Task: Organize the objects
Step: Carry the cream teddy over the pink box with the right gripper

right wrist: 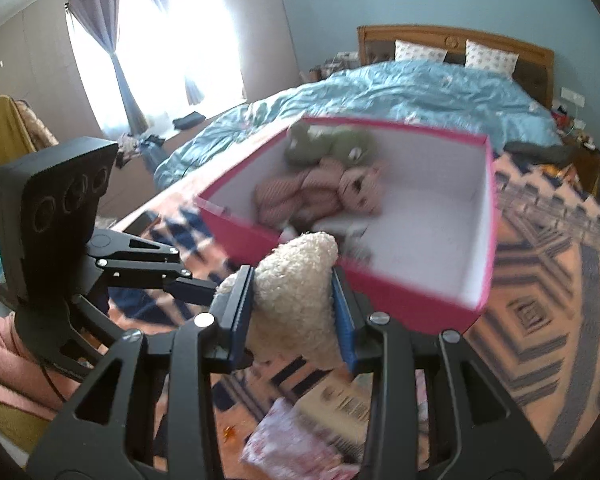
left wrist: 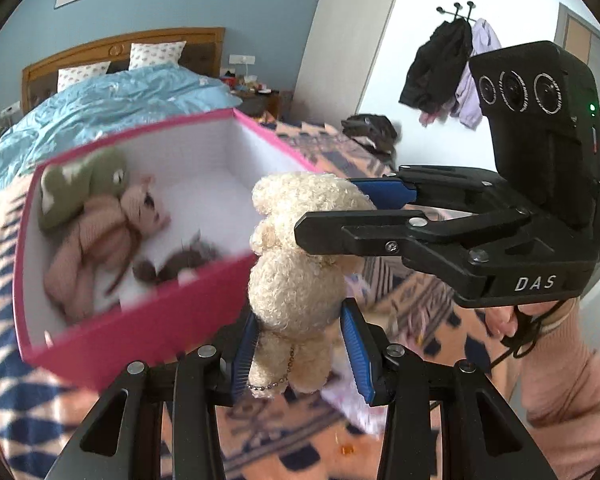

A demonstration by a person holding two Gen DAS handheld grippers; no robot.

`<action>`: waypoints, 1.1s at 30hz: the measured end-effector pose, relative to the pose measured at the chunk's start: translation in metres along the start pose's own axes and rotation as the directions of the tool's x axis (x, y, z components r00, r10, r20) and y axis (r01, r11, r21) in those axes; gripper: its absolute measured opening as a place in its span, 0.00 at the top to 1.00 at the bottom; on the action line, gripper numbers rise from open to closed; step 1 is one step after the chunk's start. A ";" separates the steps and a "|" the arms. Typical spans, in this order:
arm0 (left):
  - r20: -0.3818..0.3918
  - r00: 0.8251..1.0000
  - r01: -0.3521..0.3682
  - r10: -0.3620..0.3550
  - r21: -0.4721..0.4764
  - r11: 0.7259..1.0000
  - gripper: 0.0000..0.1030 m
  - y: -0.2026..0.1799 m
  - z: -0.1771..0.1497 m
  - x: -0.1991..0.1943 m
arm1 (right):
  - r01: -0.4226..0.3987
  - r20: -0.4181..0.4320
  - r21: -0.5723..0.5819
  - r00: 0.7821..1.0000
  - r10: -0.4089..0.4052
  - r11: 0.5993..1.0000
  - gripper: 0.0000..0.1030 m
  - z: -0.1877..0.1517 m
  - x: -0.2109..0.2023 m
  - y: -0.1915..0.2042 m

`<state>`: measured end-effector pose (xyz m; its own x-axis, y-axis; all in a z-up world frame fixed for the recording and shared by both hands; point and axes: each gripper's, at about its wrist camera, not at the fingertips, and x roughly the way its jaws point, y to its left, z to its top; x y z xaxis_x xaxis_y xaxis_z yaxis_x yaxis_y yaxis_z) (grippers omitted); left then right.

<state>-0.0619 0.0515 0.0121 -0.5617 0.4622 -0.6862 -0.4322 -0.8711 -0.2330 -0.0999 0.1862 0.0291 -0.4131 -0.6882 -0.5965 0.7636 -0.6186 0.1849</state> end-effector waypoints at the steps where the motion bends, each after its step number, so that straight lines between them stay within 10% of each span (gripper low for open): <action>1: 0.008 1.000 -0.004 0.004 -0.003 1.000 0.60 0.002 0.009 -0.001 | 0.000 0.011 0.004 1.000 0.000 1.000 0.62 0.007 -0.001 -0.004; 33: -0.141 0.983 -0.134 0.117 -0.125 0.983 0.60 0.088 0.125 0.119 | 0.157 -0.112 -0.045 0.981 -0.161 0.987 0.62 0.105 0.094 -0.115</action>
<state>-0.2550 0.0511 -0.0041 -0.5035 0.3296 -0.7986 -0.2613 -0.9392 -0.2229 -0.2790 0.1524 0.0339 -0.4721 -0.5326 -0.7024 0.7112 -0.7010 0.0535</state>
